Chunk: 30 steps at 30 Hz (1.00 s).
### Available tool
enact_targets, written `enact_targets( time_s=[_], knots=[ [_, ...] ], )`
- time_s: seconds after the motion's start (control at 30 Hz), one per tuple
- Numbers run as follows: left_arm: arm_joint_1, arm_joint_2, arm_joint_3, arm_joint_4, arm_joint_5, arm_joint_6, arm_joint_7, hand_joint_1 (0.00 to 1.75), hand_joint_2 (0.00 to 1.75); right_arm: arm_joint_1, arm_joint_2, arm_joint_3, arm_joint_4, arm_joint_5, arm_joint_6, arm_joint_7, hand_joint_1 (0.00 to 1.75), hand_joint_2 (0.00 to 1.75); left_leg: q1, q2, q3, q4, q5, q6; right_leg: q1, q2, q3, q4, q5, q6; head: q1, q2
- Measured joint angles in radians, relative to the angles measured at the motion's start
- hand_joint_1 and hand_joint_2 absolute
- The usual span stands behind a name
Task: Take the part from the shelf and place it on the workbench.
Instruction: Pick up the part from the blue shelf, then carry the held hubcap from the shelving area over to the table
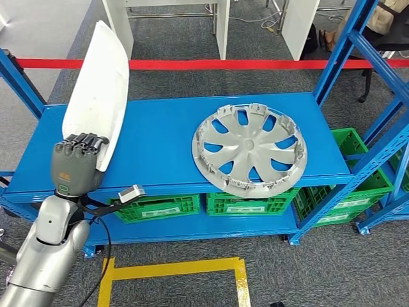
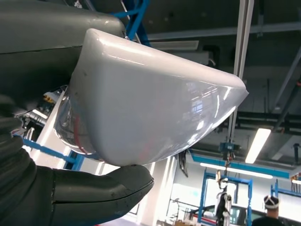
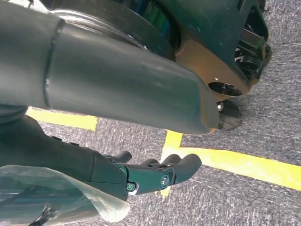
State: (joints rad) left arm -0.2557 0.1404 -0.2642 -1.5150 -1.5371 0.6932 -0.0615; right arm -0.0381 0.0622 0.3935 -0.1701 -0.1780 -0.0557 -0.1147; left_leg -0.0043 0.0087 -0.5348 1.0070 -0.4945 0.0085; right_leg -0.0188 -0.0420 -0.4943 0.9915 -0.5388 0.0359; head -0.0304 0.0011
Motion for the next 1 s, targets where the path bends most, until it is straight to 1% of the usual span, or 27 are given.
enact_targets(
  time_s=[0.37, 0.5, 0.77, 0.93, 1.0],
  knots=[
    [0.019, 0.002, -0.006, -0.015, 0.077, 0.000, 0.007, 1.75, 1.75, 0.000, 0.000, -0.001, 0.000, -0.004, -0.009, -0.002, 0.00, 0.00, 0.000, 0.000, 0.000, 0.000, 0.000, 0.000, 0.000, 0.000, 0.000, 0.000, 0.000, 0.000, 0.000, 0.000],
    [0.025, 0.013, -0.004, 0.002, 0.103, 0.000, 0.006, 1.75, 1.75, 0.000, 0.000, -0.001, 0.000, -0.002, -0.012, -0.002, 0.00, 0.00, 0.000, 0.000, 0.000, 0.000, 0.000, 0.000, 0.000, 0.000, 0.000, 0.000, 0.000, 0.000, 0.000, 0.000],
    [0.045, 0.036, 0.002, 0.015, 0.094, 0.000, 0.007, 1.75, 1.75, 0.000, 0.000, -0.001, 0.000, 0.003, -0.020, -0.002, 0.00, 0.00, 0.000, 0.000, 0.000, 0.000, 0.000, 0.000, 0.000, 0.000, 0.000, 0.000, 0.000, 0.000, 0.000, 0.000],
    [0.047, 0.046, 0.004, 0.020, 0.065, 0.000, 0.028, 1.75, 1.75, -0.001, 0.000, -0.001, 0.000, 0.005, -0.023, -0.002, 0.00, 0.00, -0.005, 0.000, -0.002, 0.006, -0.003, 0.003, -0.004, -0.001, 0.000, -0.003, 0.003, 0.004, 0.000, 0.000],
    [0.047, 0.053, 0.004, 0.025, 0.056, 0.000, 0.035, 1.75, 1.75, -0.003, 0.001, -0.001, 0.000, 0.007, -0.023, 0.000, 0.00, 0.00, -0.007, 0.000, -0.003, 0.006, -0.001, 0.008, -0.006, -0.002, 0.000, -0.003, 0.006, 0.010, 0.000, 0.000]
  ],
)
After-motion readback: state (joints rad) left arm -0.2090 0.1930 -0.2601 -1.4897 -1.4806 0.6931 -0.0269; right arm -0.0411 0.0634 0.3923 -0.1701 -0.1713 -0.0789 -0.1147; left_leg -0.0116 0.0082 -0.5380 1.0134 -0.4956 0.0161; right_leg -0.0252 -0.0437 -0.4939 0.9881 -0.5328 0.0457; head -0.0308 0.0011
